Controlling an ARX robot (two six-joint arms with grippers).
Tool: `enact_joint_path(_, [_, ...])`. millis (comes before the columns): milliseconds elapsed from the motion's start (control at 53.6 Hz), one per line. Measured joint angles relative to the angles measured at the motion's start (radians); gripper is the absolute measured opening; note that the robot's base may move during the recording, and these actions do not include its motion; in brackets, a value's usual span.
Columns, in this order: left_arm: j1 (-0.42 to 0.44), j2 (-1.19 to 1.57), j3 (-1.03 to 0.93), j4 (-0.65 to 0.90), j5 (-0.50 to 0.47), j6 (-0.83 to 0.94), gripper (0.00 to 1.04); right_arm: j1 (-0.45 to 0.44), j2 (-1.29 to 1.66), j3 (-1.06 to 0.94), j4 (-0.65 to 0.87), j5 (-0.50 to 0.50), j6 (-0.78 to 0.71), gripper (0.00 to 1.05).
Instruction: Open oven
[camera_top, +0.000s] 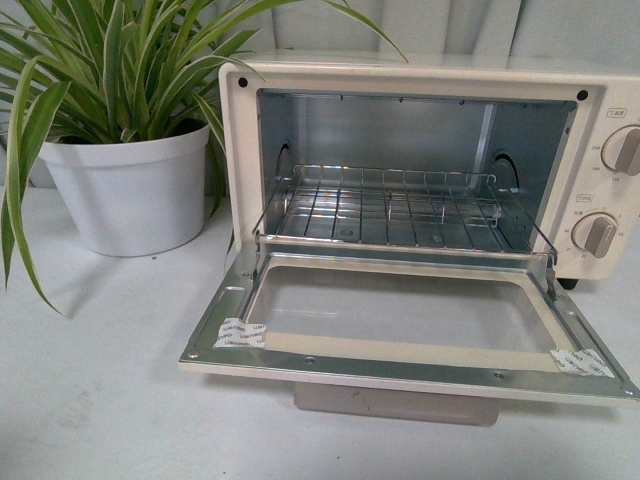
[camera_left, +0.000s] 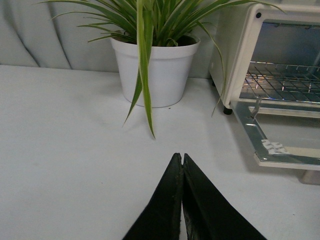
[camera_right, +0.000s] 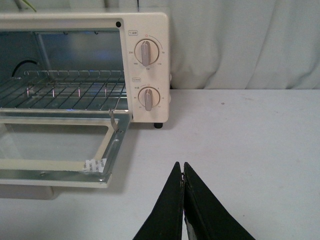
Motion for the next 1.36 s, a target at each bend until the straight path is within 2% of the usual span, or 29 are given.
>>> enact_joint_path(19, [0.012,-0.003,0.0,-0.004,0.011,-0.001,0.04,0.0,0.0,0.0,0.0,0.0,-0.001,0.01])
enact_joint_path(187, [0.108,-0.026,0.0,-0.025,0.101,0.001,0.04,0.0,0.0,0.0,0.0,0.0,-0.002,0.01])
enact_joint_path(243, [0.199,-0.036,0.0,-0.039,0.219,0.003,0.04,0.0,0.0,0.0,0.0,0.0,-0.002,0.01])
enact_joint_path(317, [0.263,-0.039,0.0,-0.04,0.24,0.003,0.04,0.0,0.0,0.0,0.0,0.0,-0.002,0.01])
enact_joint_path(578, [0.268,-0.039,0.0,-0.04,0.252,0.003,0.04,0.0,0.0,0.0,0.0,0.0,-0.002,0.01])
enact_joint_path(597, [0.268,-0.039,0.0,-0.04,0.252,0.002,0.05,0.0,0.0,0.0,0.0,0.0,-0.004,0.03])
enact_joint_path(896, [0.268,-0.039,0.0,-0.04,0.252,0.003,0.78,0.0,0.0,0.0,0.0,0.0,-0.003,0.78])
enact_joint_path(933, [0.268,-0.039,0.0,-0.04,0.252,0.003,0.85,0.0,0.0,0.0,0.0,0.0,-0.003,0.83])
enact_joint_path(989, [0.268,-0.039,0.0,-0.04,0.252,0.003,0.98,0.0,0.0,0.0,0.0,0.0,-0.003,0.97])
enact_joint_path(1007, [0.268,-0.039,0.0,-0.04,0.252,0.004,1.0,0.0,0.0,0.0,0.0,0.0,-0.002,0.97])
enact_joint_path(1063, [0.268,-0.039,0.0,-0.04,0.252,0.004,0.98,0.0,0.0,0.0,0.0,0.0,-0.003,0.95])
enact_joint_path(1362, [0.268,-0.039,0.0,-0.04,0.252,0.004,0.98,0.0,0.0,0.0,0.0,0.0,-0.003,0.95])
